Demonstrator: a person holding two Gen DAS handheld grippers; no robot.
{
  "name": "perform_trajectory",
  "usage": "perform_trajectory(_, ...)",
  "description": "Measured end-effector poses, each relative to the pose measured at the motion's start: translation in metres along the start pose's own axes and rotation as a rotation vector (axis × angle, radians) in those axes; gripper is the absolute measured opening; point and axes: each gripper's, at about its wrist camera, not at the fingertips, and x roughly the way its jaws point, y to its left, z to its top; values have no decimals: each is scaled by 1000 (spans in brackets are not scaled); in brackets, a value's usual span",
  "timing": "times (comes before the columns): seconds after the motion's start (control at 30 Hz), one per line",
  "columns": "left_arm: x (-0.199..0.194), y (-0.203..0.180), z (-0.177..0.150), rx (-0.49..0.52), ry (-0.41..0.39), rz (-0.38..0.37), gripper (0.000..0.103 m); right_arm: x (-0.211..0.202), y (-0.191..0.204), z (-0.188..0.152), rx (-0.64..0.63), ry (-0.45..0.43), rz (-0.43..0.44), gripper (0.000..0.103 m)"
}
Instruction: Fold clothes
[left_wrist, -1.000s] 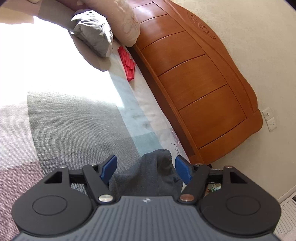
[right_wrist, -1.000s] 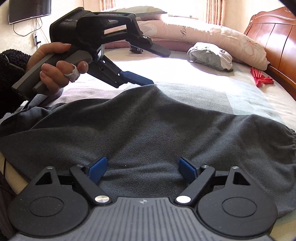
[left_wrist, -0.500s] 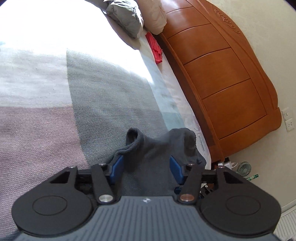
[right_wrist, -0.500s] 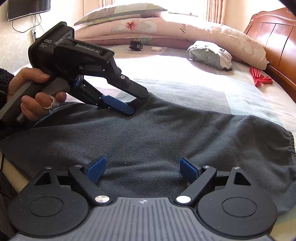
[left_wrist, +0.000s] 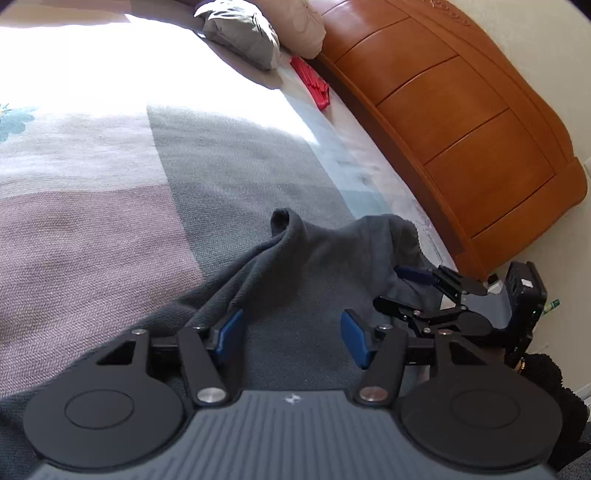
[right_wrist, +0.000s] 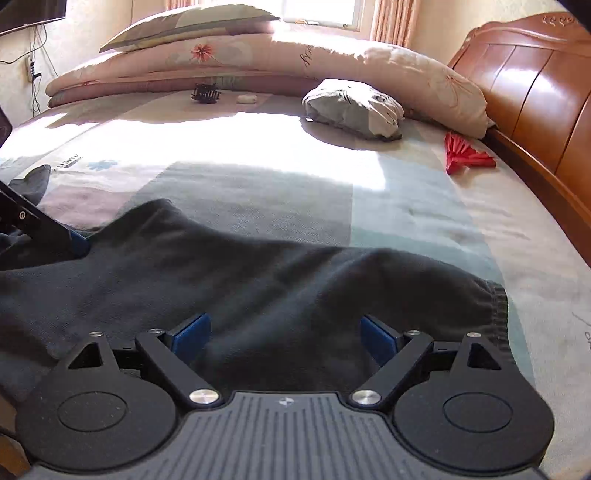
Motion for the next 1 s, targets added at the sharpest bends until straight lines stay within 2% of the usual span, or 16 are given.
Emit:
perform_trajectory(0.07, -4, 0, 1, 10, -6, 25, 51, -10, -29, -17, 54, -51, 55, 93)
perform_trajectory(0.23, -7, -13, 8, 56, -7, 119, 51, -29, -40, -21, 24, -16, -39, 93)
perform_trajectory(0.3, -5, -28, 9, 95, 2, 124, 54, -35, -31, -19, 3, -24, -37, 93)
perform_trajectory(0.37, -4, -42, 4, 153, 21, 70, 59, -37, -20, -20, -33, -34, -23, 94)
perform_trajectory(0.43, 1, -50, -3, 190, 47, 58, 62, -31, -15, -25, -57, -8, -19, 94)
perform_trajectory(0.53, 8, -47, -17, 230, 54, 164, 58, -32, -17, -38, -59, -11, -18, 99)
perform_trajectory(0.63, -1, -51, -22, 245, 38, 190, 59, -45, -23, -44, -46, -9, -57, 101)
perform_trajectory(0.73, -8, -75, -26, 367, 33, 263, 59, -57, -17, -41, -48, -15, -87, 100)
perform_trajectory(0.9, -5, -124, -57, 633, 7, 366, 63, -61, 25, -30, -90, -94, 11, 101)
perform_trajectory(0.97, 1, -130, -72, 670, 14, 382, 64, -53, 41, -29, -115, -90, 33, 101)
perform_trajectory(1.0, 5, -128, -78, 650, 32, 384, 65, -45, 48, -31, -122, -69, 37, 101)
